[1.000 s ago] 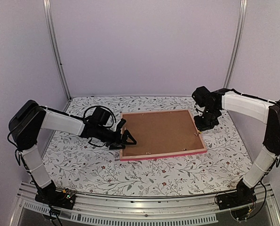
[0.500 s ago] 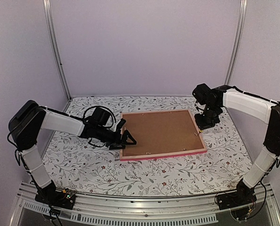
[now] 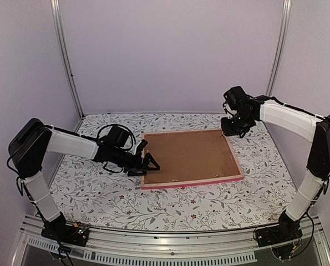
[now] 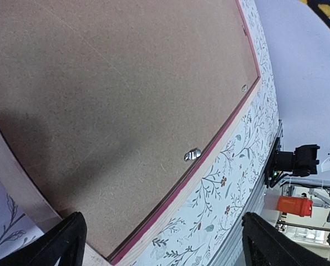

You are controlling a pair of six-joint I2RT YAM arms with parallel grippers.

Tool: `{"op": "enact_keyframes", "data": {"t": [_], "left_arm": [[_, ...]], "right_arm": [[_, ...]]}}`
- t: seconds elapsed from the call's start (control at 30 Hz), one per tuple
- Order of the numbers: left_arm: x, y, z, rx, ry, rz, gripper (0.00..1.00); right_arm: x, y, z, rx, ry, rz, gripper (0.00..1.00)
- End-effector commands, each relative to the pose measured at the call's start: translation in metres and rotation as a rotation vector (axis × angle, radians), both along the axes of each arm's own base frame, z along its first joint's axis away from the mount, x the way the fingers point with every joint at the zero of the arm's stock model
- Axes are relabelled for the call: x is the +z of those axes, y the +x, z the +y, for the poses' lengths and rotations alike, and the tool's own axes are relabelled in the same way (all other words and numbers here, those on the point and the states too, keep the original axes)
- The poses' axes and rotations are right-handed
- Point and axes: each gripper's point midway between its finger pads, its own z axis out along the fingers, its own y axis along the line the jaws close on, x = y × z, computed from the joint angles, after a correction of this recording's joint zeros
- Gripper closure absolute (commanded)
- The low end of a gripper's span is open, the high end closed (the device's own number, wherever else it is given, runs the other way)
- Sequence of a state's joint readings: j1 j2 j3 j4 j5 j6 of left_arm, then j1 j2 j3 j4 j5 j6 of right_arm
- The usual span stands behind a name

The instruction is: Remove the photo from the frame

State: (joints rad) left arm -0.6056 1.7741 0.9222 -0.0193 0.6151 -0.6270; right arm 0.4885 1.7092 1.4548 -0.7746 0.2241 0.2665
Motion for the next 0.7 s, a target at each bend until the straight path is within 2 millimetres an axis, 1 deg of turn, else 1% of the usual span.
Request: {"op": "enact_keyframes", "data": {"t": [0.0,0.03,0.1,0.3,0.43,0.57,0.67], "left_arm": [[0.024,0.011,0.003,0.013,-0.004,-0.061,0.01],[0.026,0.012,0.004,0.018,-0.003,-0.064,0.01],[0.028,0.015,0.008,0.033,-0.001,-0.074,0.01],[0.035,0.028,0.023,0.087,0.014,-0.097,0.01],[0.034,0.035,0.031,0.119,0.023,-0.094,0.01],[0.032,0.041,0.030,0.130,0.023,-0.098,0.01],[0.031,0.046,0.029,0.136,0.026,-0.103,0.01]], "right_arm": [[0.008,0.045,0.027,0.006,0.097,-0.123,1.00],[0.004,0.051,0.032,0.009,0.107,-0.128,1.00],[0.002,0.062,0.039,0.013,0.130,-0.152,1.00],[-0.012,0.089,0.045,-0.016,0.158,-0.181,1.00],[-0.023,0.098,0.047,-0.031,0.170,-0.182,1.00],[-0.033,0.103,0.044,-0.051,0.191,-0.173,1.00],[-0.038,0.106,0.047,-0.056,0.218,-0.169,1.00]]}}
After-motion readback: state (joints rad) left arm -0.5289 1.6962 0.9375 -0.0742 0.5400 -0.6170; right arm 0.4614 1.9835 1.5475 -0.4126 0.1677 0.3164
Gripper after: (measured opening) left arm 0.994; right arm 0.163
